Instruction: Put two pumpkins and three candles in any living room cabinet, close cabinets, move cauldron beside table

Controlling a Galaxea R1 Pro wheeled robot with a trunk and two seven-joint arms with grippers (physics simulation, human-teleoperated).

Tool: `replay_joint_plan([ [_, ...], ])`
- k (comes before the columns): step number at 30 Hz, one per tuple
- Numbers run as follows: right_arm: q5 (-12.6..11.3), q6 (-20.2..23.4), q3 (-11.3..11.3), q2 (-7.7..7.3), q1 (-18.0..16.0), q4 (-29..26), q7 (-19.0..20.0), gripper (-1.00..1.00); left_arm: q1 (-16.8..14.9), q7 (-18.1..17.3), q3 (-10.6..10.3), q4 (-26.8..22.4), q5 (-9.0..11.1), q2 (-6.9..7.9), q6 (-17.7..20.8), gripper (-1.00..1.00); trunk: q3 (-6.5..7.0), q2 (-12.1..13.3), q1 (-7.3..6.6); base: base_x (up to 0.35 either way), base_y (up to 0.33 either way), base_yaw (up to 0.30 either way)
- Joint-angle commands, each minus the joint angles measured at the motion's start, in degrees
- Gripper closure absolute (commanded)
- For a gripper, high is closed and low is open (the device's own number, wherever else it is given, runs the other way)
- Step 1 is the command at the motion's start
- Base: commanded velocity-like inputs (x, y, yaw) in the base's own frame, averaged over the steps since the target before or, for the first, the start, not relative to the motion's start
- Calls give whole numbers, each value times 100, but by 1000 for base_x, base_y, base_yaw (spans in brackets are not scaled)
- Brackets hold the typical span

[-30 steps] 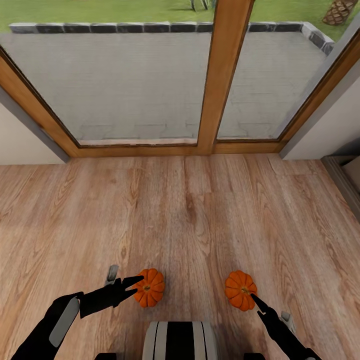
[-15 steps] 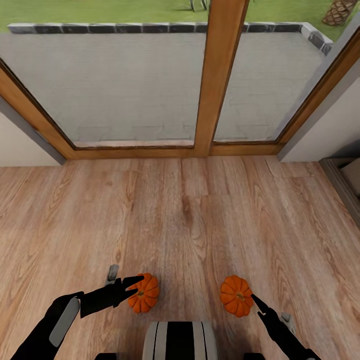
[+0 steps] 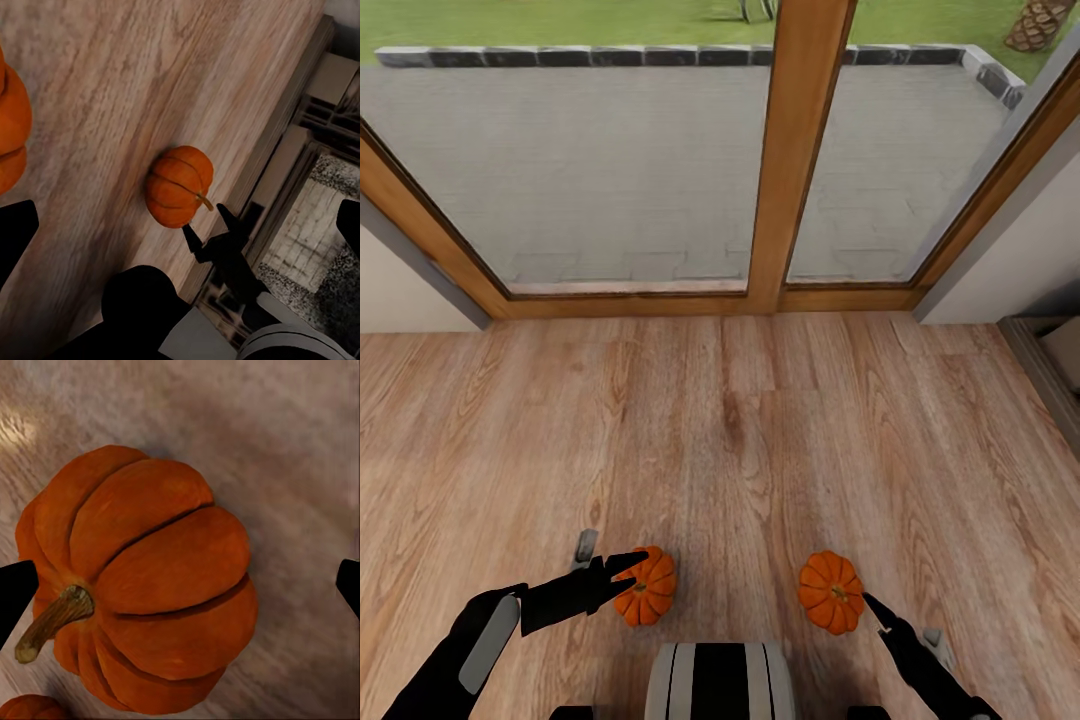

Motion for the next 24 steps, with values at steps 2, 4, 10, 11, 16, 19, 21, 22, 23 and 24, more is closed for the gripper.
replay_joint_plan([
  [2, -41, 52, -9, 0, -2, -13, -105, -100, -2, -15, 6, -2, 0, 4, 25, -100, -3, -1, -1, 0, 0, 0],
  [4, -37, 49, -8, 0, -2, -18, -148, -100, -2, -17, 6, -2, 0, 7, 25, -100, -3, -1, -1, 0, 0, 0],
  [10, -36, 52, -2, 8, -2, -21, -174, -100, -2, -19, 6, 0, 0, 2, 25, -100, -25, -2, 2, 0, 0, 0],
  [11, -34, 53, -1, 10, -5, -21, -176, -100, -2, -21, 6, 0, 0, 4, 25, -100, -47, -4, 4, 0, 0, 0],
  [16, 58, 54, 1, 33, -35, -27, -178, -100, -2, -19, 6, 0, 0, 7, 25, -100, -69, -5, 7, 0, 0, 0],
  [19, 83, 54, 3, 40, -40, -29, -178, -100, -2, -20, 6, 1, 0, 2, 25, -100, -69, -5, 7, 0, 0, 0],
  [21, 91, 54, 7, 42, -61, -29, -178, -100, -2, -20, 6, 1, 0, 5, 25, -100, -69, -5, 7, 0, 0, 0],
  [22, 98, 53, 8, 43, -71, -29, -178, -100, -2, -18, 6, 1, 0, 3, 25, -100, -69, -5, 7, 0, 0, 0],
  [23, 122, 50, 9, 43, -80, -29, -178, -100, -2, -17, 6, 1, 0, 2, 25, -100, -69, -5, 7, 0, 0, 0],
  [24, 192, 44, 9, 46, -91, -29, -178, -100, -2, -16, 6, 1, 0, 0, 25, -100, -69, -5, 7, 0, 0, 0],
])
